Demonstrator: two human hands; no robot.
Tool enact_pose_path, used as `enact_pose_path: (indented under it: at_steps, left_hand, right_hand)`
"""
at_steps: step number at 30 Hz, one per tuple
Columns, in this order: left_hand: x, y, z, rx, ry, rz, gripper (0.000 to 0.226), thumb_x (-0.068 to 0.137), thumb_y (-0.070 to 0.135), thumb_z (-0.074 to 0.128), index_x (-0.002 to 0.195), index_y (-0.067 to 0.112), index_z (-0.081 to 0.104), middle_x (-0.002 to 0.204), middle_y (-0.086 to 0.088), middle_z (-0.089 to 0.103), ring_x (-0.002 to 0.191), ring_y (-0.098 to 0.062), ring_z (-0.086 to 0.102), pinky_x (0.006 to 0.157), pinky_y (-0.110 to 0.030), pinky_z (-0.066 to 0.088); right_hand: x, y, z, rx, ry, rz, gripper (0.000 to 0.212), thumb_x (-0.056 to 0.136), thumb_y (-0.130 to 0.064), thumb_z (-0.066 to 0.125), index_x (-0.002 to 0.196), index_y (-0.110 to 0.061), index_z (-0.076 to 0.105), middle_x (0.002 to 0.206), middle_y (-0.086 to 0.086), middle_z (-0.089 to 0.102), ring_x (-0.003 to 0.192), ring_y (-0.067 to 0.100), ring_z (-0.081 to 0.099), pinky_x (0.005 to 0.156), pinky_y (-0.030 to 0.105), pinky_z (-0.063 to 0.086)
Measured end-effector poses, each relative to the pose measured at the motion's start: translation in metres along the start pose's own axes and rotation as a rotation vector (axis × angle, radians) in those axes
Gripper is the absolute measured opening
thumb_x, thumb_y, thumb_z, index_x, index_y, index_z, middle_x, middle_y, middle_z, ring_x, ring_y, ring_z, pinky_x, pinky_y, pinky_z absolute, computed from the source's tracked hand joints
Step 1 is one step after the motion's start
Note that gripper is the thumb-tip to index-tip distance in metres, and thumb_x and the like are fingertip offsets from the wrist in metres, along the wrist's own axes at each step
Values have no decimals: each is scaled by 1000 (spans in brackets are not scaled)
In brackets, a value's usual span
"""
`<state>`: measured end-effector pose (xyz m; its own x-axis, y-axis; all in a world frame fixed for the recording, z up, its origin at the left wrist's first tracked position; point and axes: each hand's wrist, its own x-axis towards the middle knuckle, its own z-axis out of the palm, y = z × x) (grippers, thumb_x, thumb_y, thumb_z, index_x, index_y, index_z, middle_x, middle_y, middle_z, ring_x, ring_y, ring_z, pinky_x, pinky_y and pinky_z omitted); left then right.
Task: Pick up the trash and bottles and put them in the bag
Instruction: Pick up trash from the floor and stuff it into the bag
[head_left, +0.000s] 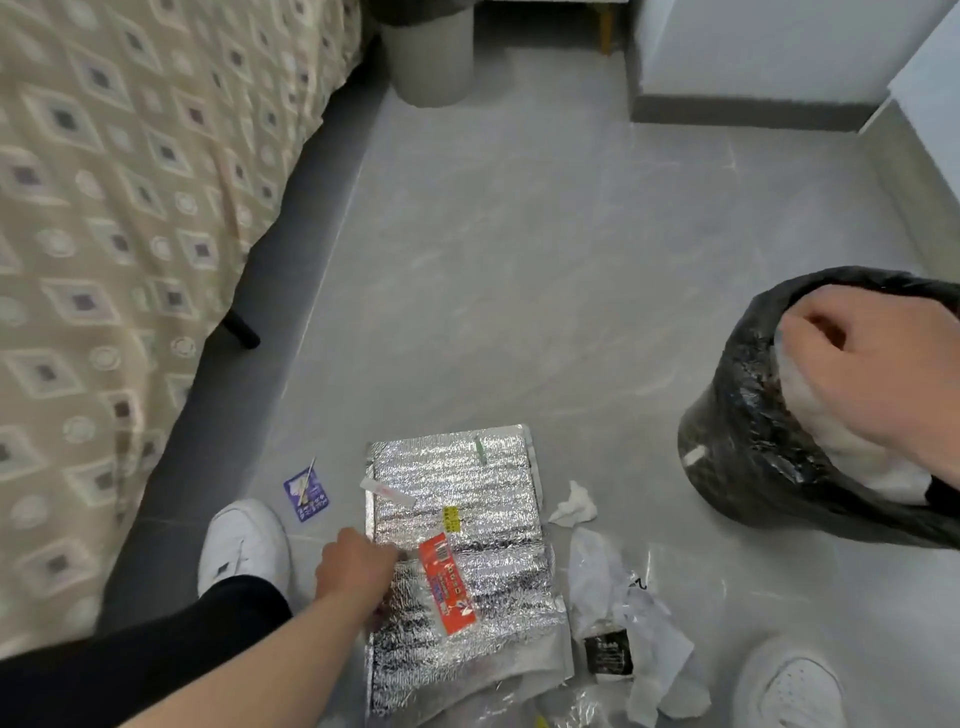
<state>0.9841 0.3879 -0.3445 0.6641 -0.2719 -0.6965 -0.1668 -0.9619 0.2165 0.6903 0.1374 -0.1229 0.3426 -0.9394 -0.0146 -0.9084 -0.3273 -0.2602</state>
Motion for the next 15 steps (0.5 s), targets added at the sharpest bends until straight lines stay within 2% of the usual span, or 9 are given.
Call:
enact_pose_path:
  at_steps: [3,5,7,9,11,13,15]
  left_hand:
    - [3,0,2,-136,181,-129,59,77,33,70,122,4,47,123,-18,50,107,-35,52,83,-40,45]
    - [15,6,-6,-195,286,-84,69,77,33,71,132,5,40,133,-19,44,118,-40,47,93,-47,43]
    - [39,9,-16,-156,332,11,78,73,42,71,136,8,38,138,-19,39,124,-41,42,101,-50,40]
    - [69,12,-27,-91,345,6,87,68,50,72,136,10,37,139,-21,35,127,-42,37,104,-49,37]
    - [91,16,-36,-99,330,-55,77,73,49,66,134,11,38,136,-21,35,124,-45,39,104,-47,36]
    - [102,16,-41,-22,283,-61,50,85,41,55,126,14,45,131,-21,39,118,-47,44,101,-43,37]
    - [112,10,-38,82,279,-19,35,91,34,47,122,17,49,128,-22,43,114,-46,45,99,-42,37]
  right_hand:
    - [-16,-32,42,37,-157,-167,13,88,-31,49,84,-29,61,78,-10,64,78,21,59,71,34,47]
    - [-24,-40,82,-54,-342,-274,17,88,-32,46,94,-28,61,86,-9,66,85,19,62,72,32,47]
    - [-27,-37,121,-125,-514,-255,25,89,-34,42,108,-29,58,101,-8,66,95,17,61,79,31,49]
    - [-34,-26,155,-149,-686,-171,29,90,-33,43,117,-26,55,111,-4,64,99,17,60,82,31,49]
    - [-43,-17,178,-165,-789,-140,30,90,-32,41,117,-25,53,114,-2,62,100,18,60,83,32,50]
    - [-50,-12,187,-178,-841,-107,31,90,-34,41,118,-27,53,117,-3,61,103,17,59,84,31,49]
    - [-53,-8,192,-166,-858,-67,31,91,-35,42,119,-26,54,117,-3,61,103,16,59,84,30,49]
